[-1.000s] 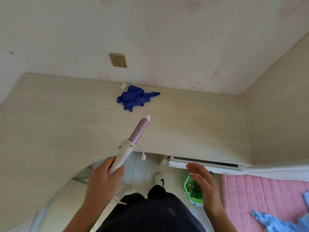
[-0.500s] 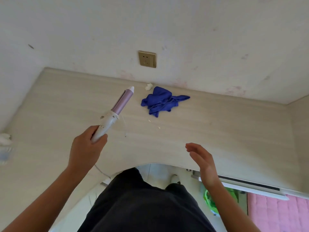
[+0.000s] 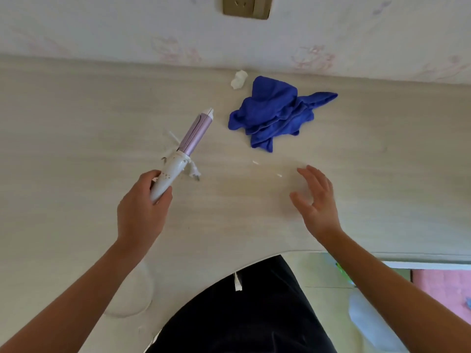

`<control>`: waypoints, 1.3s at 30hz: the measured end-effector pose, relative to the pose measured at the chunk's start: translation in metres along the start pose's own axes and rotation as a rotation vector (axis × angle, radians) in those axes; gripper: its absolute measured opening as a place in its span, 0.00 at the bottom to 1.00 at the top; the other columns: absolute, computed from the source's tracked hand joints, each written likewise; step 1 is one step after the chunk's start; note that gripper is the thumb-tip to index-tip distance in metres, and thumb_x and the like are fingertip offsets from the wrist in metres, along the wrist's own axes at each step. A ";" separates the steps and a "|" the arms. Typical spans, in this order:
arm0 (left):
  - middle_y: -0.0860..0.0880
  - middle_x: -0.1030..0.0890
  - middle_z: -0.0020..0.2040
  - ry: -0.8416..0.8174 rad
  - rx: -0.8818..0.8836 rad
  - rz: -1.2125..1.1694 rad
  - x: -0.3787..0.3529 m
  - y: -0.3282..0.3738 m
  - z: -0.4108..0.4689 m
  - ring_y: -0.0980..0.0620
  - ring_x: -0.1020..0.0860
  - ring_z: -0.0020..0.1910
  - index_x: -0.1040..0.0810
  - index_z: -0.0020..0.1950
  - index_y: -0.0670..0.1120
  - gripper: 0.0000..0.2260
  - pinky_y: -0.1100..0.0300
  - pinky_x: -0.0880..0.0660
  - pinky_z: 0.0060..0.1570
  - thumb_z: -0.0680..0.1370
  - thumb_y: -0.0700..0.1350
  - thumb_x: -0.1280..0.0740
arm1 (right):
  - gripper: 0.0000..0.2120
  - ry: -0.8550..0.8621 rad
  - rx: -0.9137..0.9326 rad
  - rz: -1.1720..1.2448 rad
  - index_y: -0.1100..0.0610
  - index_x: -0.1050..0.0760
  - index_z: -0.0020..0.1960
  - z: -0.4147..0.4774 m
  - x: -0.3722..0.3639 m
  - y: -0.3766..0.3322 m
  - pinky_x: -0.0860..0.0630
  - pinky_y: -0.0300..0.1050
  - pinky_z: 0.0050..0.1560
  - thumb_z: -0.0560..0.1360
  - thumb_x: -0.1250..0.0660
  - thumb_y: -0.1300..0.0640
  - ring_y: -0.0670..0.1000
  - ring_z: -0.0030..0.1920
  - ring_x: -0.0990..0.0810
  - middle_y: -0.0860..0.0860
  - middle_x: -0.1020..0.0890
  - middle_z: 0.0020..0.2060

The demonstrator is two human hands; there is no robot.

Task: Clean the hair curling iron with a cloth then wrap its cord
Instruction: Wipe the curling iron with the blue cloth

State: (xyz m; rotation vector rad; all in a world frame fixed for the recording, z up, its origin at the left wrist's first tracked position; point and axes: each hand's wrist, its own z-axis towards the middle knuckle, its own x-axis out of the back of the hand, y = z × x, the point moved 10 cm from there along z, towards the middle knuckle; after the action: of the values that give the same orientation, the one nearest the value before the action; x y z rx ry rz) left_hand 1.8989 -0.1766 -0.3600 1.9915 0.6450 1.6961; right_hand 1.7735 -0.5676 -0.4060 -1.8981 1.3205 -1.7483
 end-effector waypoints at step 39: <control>0.52 0.21 0.34 0.127 -0.413 0.086 -0.045 -0.027 0.021 0.50 0.23 0.32 0.29 0.52 0.56 0.08 0.56 0.32 0.31 0.75 0.50 0.33 | 0.32 0.225 0.133 -0.403 0.42 0.34 0.78 -0.007 -0.029 0.024 0.43 0.49 0.78 0.76 0.37 0.35 0.49 0.79 0.40 0.42 0.36 0.79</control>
State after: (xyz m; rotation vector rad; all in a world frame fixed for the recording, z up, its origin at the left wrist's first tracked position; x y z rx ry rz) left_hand 1.9118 -0.1830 -0.4148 1.6511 0.2239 1.8418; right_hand 1.7604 -0.5573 -0.4402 -2.0440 0.8966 -2.2374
